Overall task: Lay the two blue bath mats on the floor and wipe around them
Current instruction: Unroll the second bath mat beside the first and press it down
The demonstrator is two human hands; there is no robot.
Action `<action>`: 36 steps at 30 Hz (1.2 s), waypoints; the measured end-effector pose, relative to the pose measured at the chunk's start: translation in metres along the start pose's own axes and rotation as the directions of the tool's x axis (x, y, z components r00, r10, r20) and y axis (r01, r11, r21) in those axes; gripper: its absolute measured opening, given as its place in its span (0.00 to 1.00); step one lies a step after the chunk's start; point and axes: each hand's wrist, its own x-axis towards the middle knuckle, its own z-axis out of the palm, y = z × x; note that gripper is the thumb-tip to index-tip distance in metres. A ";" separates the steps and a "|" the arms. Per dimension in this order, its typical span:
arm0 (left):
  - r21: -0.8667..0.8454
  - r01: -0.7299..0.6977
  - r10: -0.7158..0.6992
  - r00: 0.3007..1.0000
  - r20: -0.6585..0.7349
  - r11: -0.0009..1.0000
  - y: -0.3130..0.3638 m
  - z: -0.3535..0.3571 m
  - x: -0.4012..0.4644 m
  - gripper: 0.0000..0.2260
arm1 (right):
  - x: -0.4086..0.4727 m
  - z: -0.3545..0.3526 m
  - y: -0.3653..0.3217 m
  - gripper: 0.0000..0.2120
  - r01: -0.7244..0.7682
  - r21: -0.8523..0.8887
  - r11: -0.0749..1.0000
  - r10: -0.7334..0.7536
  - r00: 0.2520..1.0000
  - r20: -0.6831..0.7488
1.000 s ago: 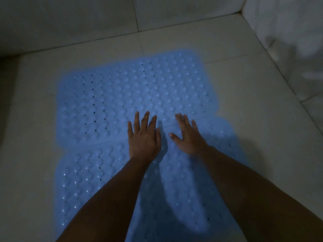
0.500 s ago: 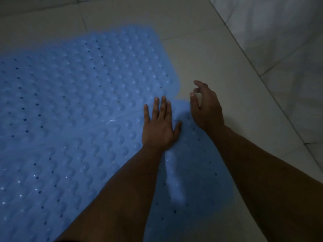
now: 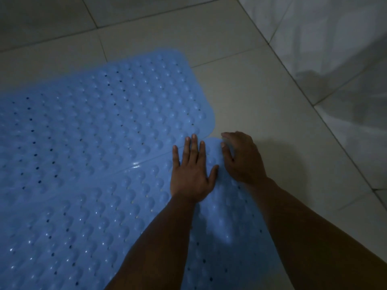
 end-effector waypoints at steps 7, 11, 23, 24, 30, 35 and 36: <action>-0.012 -0.006 0.006 1.000 0.007 1.000 0.000 -0.002 0.001 0.38 | -0.004 0.002 -0.001 0.20 0.016 0.018 1.000 -0.015 1.000 -0.023; -0.017 -0.005 0.005 1.000 0.014 1.000 -0.002 -0.002 0.002 0.39 | -0.002 -0.002 -0.004 0.21 0.029 0.045 0.999 -0.028 0.999 -0.024; -0.531 0.033 -0.061 0.997 -0.036 0.847 -0.015 -0.020 0.006 0.32 | -0.009 0.017 -0.021 0.20 0.183 -0.009 0.983 -0.183 0.981 -0.062; -0.564 0.022 -0.094 0.991 -0.099 0.825 -0.022 -0.023 0.004 0.31 | -0.012 0.026 -0.023 0.22 0.185 -0.040 0.982 -0.186 0.983 0.002; -0.415 0.035 -0.151 0.956 -0.250 0.909 -0.056 -0.025 -0.003 0.28 | -0.030 0.045 -0.021 0.37 0.266 -0.251 0.931 -0.206 0.948 0.243; -0.414 0.071 -0.196 0.944 -0.267 0.907 -0.063 -0.023 0.003 0.25 | -0.034 0.041 -0.025 0.43 0.266 -0.292 0.919 -0.190 0.946 0.265; -0.423 0.087 -0.215 0.940 -0.266 0.902 -0.064 -0.024 0.004 0.24 | -0.034 0.040 -0.026 0.43 0.263 -0.297 0.918 -0.181 0.944 0.275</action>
